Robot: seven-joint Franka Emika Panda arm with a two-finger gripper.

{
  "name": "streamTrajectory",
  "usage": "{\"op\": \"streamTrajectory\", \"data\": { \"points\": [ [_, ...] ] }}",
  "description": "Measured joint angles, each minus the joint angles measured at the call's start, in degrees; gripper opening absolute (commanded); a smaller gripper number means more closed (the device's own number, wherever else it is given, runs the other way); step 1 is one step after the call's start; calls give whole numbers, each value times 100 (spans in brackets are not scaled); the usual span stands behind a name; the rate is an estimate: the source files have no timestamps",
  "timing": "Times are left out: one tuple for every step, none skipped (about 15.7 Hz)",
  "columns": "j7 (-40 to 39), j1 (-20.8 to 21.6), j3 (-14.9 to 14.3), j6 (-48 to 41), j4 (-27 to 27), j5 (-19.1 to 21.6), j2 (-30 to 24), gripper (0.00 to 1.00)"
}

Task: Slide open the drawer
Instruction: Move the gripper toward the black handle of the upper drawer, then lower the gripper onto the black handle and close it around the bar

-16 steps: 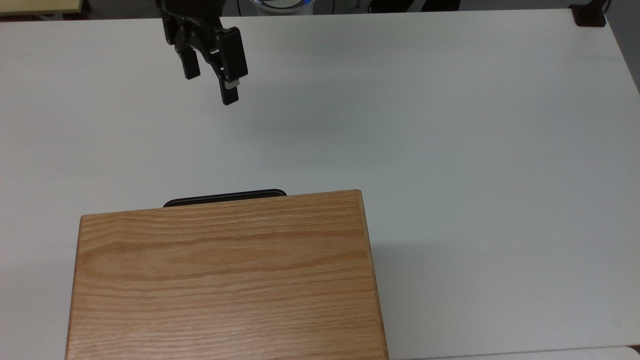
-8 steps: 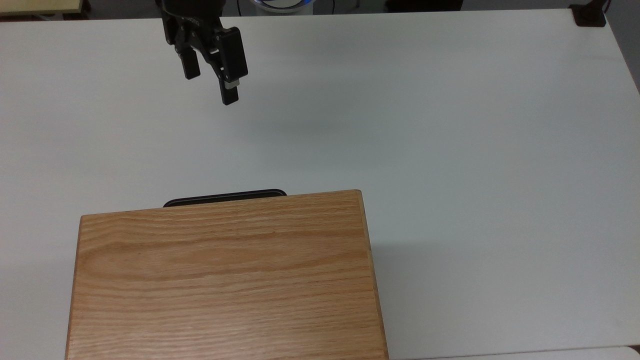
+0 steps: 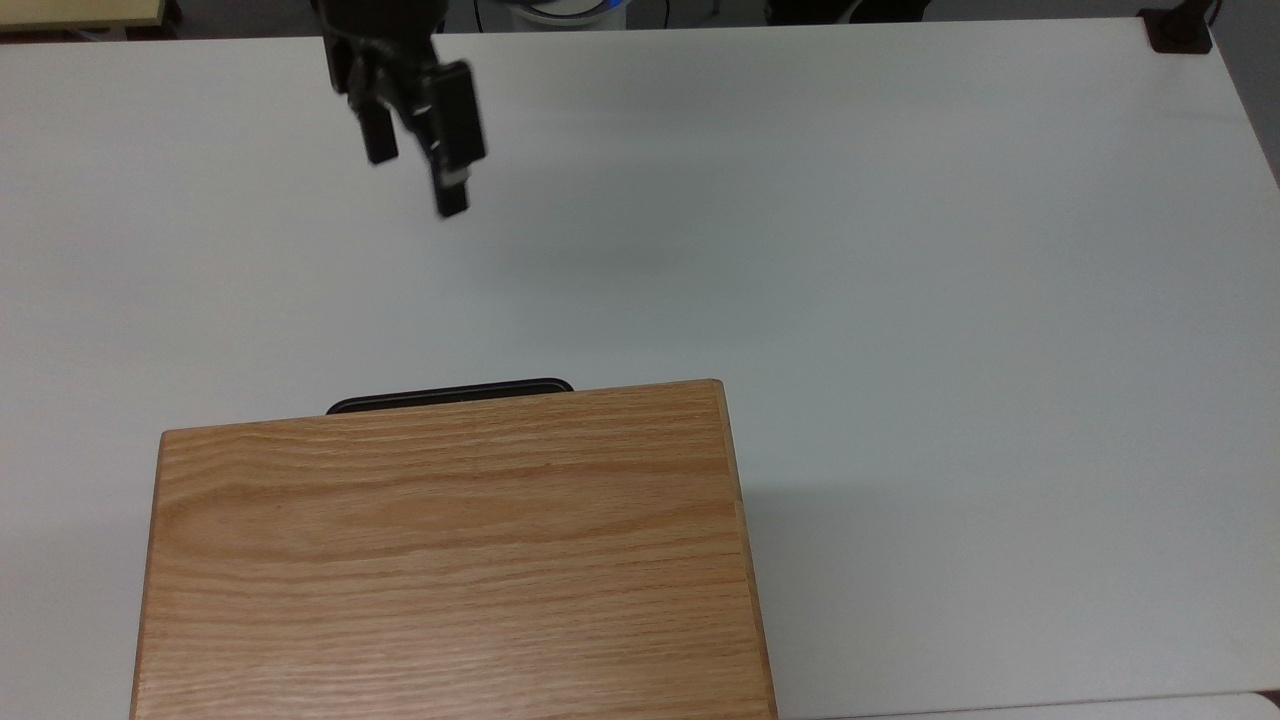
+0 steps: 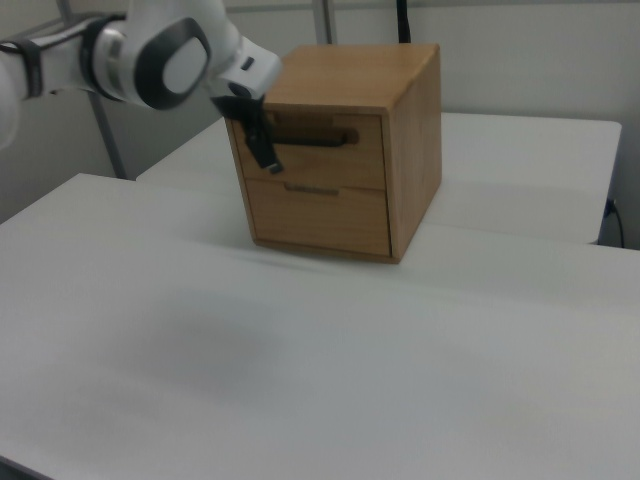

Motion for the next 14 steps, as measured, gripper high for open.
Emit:
{"op": "streamTrajectory", "data": {
  "points": [
    [206,-44,0,211,98,0,217,100],
    [298,-77,0,330,189,0,414,100],
    [354,-99,0,397,284,0,593,100],
    [376,-112,0,427,358,0,710,100],
    [389,-117,0,429,421,0,782,100],
    [403,-116,0,429,459,0,799,100],
    [413,-116,0,429,486,0,795,100],
    [420,-116,0,429,513,0,795,100],
    [433,-116,0,429,523,0,795,100],
    [443,-116,0,429,526,0,795,100],
    [448,-116,0,429,527,0,795,100],
    [451,-116,0,429,527,0,795,100],
    [452,-116,0,429,527,0,795,100],
    [452,-116,0,429,528,0,795,100]
  ]
}}
